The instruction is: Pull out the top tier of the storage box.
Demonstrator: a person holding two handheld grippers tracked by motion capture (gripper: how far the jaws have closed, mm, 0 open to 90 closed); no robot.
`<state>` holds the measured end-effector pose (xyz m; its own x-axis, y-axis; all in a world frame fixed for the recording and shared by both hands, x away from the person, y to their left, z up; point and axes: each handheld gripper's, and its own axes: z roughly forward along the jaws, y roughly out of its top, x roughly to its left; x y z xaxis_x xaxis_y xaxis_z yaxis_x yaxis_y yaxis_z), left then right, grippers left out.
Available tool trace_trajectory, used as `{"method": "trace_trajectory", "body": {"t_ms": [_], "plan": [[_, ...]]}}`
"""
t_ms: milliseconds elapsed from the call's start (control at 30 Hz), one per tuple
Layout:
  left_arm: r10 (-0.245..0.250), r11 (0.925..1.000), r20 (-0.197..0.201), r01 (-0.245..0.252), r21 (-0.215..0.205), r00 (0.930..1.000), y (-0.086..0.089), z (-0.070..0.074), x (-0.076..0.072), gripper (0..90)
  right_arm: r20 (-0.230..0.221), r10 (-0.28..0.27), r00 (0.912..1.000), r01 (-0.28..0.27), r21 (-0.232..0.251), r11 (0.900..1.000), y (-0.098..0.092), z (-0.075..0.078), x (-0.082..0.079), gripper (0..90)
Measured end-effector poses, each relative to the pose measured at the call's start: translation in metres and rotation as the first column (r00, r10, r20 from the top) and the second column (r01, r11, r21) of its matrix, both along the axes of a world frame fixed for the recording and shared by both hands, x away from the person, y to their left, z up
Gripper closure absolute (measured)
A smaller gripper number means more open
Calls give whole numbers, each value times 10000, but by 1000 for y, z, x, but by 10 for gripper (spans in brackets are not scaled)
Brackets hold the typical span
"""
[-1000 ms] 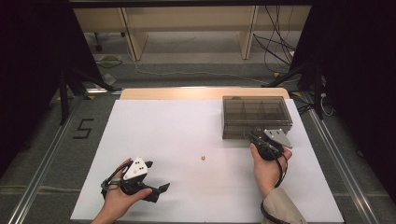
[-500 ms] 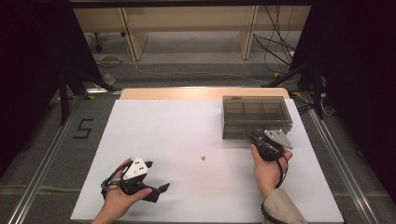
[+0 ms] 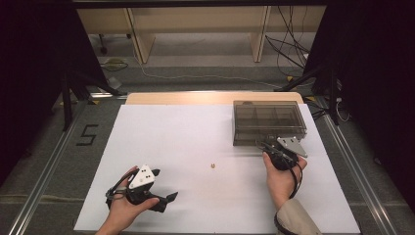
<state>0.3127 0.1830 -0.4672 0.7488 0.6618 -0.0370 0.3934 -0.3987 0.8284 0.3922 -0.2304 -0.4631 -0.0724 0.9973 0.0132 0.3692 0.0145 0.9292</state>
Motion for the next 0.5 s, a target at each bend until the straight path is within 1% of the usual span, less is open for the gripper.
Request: {"method": "trace_trajectory", "body": {"t_ms": [233, 267, 433, 500], "plan": [[-14, 10000, -3, 14, 3, 10000, 0, 0, 0, 11, -29, 37, 10000, -36, 31, 10000, 0, 0, -1, 552], [-20, 10000, -5, 20, 5, 10000, 0, 0, 0, 11, -59, 80, 10000, -80, 84, 9999, -1, 0, -2, 538], [-34, 10000, -5, 34, -2, 10000, 0, 0, 0, 11, -538, 265, 9982, -249, 312, 9992, -3, 0, -3, 416], [-29, 10000, -9, 29, -12, 10000, 0, 0, 0, 11, -607, 351, 9975, -335, 271, 9991, -5, 3, -4, 382]]}}
